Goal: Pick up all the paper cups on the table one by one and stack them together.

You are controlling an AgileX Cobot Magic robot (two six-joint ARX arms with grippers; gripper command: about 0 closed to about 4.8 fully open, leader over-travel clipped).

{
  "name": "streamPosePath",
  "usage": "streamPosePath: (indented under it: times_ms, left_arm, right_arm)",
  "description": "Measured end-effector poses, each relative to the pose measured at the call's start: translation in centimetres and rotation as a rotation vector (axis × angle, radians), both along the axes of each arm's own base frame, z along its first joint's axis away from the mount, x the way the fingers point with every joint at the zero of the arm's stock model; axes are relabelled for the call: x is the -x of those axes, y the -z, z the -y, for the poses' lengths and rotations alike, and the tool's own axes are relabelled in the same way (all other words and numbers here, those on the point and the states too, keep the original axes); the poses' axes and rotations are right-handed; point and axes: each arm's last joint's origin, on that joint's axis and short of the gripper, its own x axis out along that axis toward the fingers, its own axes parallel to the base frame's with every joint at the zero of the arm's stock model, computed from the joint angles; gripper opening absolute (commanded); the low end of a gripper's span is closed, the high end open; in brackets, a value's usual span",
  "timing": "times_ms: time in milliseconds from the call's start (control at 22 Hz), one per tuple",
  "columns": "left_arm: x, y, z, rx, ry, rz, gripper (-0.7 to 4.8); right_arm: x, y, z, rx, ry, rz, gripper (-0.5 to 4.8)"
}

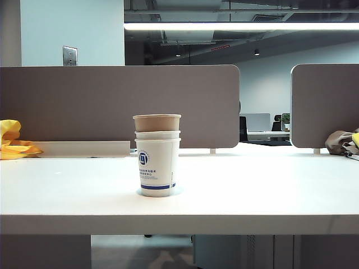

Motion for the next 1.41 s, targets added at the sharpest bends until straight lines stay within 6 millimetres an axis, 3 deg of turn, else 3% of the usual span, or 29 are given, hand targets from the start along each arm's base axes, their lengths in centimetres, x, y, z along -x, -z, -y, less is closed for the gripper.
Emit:
streamPosePath:
  times_ms: [273, 1410]
  left_arm:
    - [0.0, 0.0, 0.0, 0.0, 0.0, 0.0, -0.05]
    - [0.0, 0.0, -0.05, 0.0, -0.005, 0.0, -0.05]
  right_arm:
    - [-0.01, 0.01, 0.24, -0.086, 0.098, -0.006, -0.05]
    - [0.0, 0.04, 0.24, -0.086, 0.1, -0.009, -0.05]
